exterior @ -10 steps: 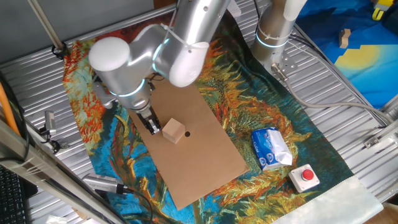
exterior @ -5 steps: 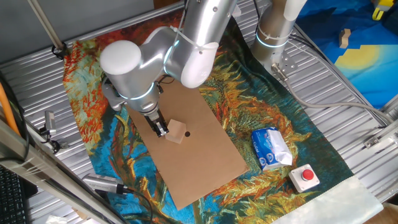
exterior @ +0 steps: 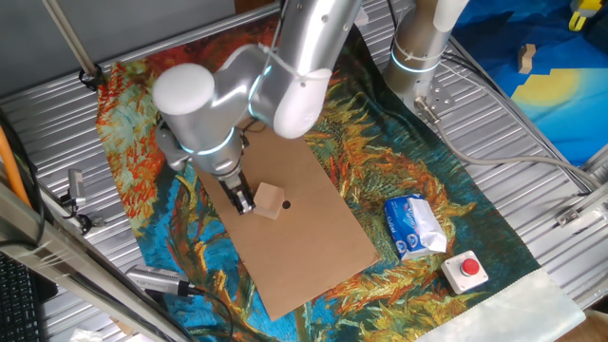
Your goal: Use the gripper to push the small block from left to right
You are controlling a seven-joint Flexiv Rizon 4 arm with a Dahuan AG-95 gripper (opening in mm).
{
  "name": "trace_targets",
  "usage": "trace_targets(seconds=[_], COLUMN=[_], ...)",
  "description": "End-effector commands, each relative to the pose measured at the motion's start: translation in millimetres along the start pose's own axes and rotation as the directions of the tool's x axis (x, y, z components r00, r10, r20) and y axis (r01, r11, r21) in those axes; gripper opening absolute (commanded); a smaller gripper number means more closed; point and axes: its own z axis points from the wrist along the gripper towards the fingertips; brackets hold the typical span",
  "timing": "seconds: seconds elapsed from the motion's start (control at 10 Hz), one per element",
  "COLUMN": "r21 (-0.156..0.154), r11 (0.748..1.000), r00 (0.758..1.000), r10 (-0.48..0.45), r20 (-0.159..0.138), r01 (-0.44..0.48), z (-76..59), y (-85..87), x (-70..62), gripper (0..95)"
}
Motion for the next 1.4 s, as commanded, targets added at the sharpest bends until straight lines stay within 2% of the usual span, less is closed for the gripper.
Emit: trace_targets(seconds=[0.1,0.3,0.6,0.9,1.1,1.3,1.4], r21=[-0.003,0.004,-0.012,-0.005,0.043,0.085,0.085], r11=[1.0,1.0,1.0,1.0,0.998,0.995,0.995], r00=[1.0,1.0,1.0,1.0,0.999,0.998,0.999], r10=[0.007,0.009,0.007,-0.022,-0.049,-0.057,-0.052], r20=[0.015,0.017,0.015,0.013,0.008,0.006,0.006], r01=[-0.007,-0.009,-0.006,0.022,0.049,0.056,0.051], z=[1.2,1.2,-1.4,-11.9,-23.3,-26.9,-26.5], y=[1.9,1.9,-2.6,-18.5,-32.4,-36.5,-36.1], x=[0.0,-0.1,-4.4,-16.7,-28.7,-38.0,-50.3], gripper=[0.0,0.0,0.0,0.0,0.0,0.0,0.0])
